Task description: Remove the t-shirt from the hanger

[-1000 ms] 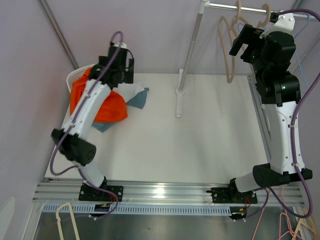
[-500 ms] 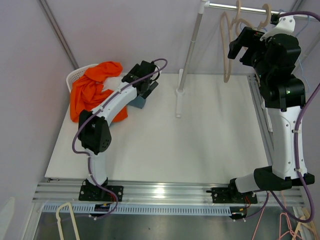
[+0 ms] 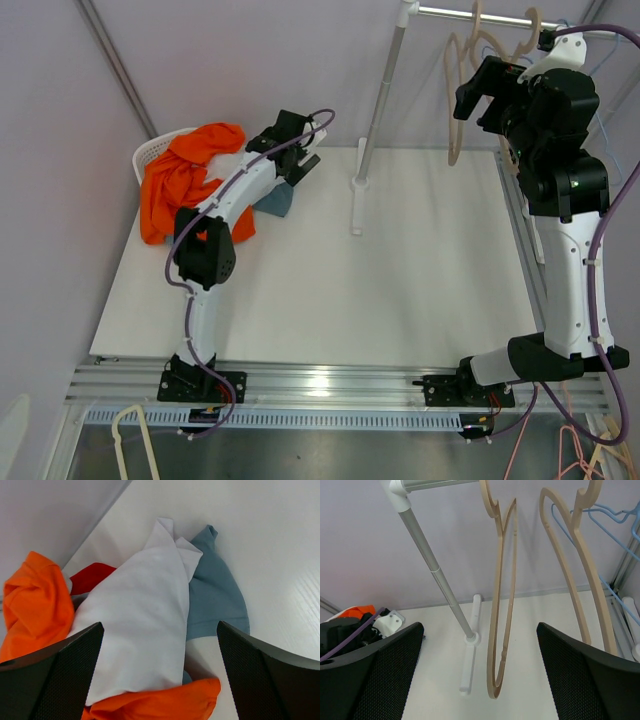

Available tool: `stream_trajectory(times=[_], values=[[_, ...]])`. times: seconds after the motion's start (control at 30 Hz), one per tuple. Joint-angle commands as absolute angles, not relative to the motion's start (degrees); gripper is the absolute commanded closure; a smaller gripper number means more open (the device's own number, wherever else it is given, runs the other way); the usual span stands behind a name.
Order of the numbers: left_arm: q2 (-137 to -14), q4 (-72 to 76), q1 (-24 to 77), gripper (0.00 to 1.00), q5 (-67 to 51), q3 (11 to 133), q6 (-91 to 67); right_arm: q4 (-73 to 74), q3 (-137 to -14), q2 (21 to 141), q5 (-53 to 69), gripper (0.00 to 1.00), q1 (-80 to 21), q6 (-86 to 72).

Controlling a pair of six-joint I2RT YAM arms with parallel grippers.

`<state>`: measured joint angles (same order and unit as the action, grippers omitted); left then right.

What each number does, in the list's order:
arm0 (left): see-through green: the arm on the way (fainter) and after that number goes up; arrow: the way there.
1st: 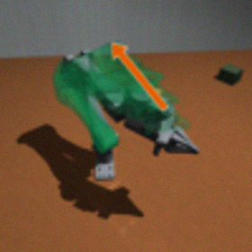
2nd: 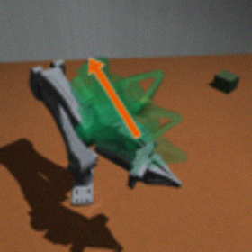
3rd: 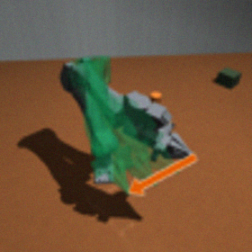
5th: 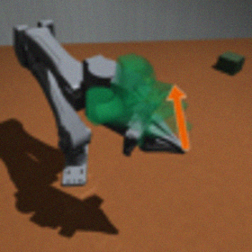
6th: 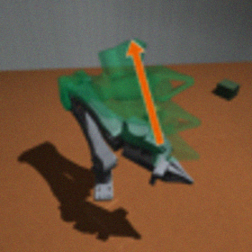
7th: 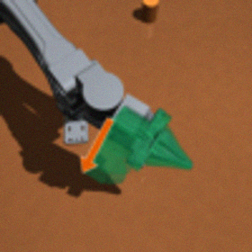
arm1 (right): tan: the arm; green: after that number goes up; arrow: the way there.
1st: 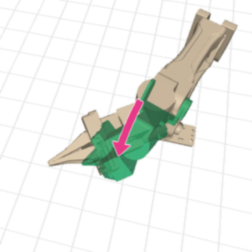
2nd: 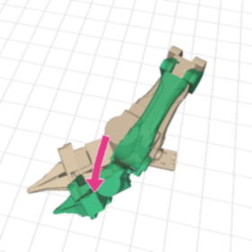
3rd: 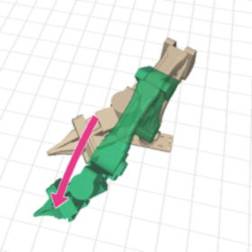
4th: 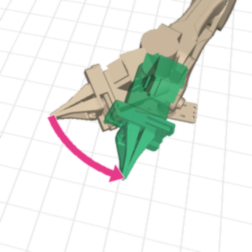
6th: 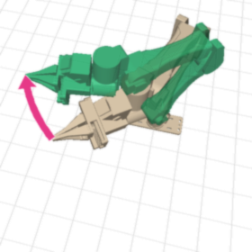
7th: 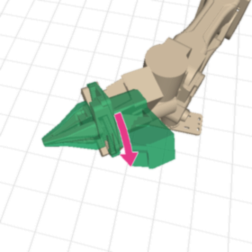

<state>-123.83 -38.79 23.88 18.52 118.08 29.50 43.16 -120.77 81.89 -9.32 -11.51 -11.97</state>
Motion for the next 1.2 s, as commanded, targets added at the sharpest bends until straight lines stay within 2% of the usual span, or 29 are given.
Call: stream_trajectory(times=[0.0, 0.93, 1.03, 1.07, 1.13, 1.17], values=[[-127.6, -42.8, 22.8, 0.01, 16.6, 122.7, 28.3, 42.7, -120.1, 80.7, -8.2, 0.01, -11.7, -12.1], [-145.4, -49.8, 18.9, 0.0, 17.0, 134.4, 26.1, 41.4, -117.2, 80.2, -10.4, 0.01, -15.3, -11.6], [-146.4, -51.7, 19.1, 0.22, 19.2, 136.1, 25.8, 41.0, -116.7, 80.0, -10.5, 0.01, -15.4, -11.6], [-146.3, -51.4, 19.1, 0.37, 19.3, 135.4, 26.4, 41.0, -116.8, 80.1, -10.4, 0.01, -15.4, -11.4], [-146.2, -51.9, 19.1, 0.46, 19.9, 135.3, 26.7, 41.0, -116.7, 80.1, -10.3, 0.01, -15.4, -11.5], [-146.2, -52.3, 19.1, 0.55, 20.2, 135.3, 27.2, 41.0, -116.6, 80.1, -10.1, 0.01, -15.4, -11.6]])
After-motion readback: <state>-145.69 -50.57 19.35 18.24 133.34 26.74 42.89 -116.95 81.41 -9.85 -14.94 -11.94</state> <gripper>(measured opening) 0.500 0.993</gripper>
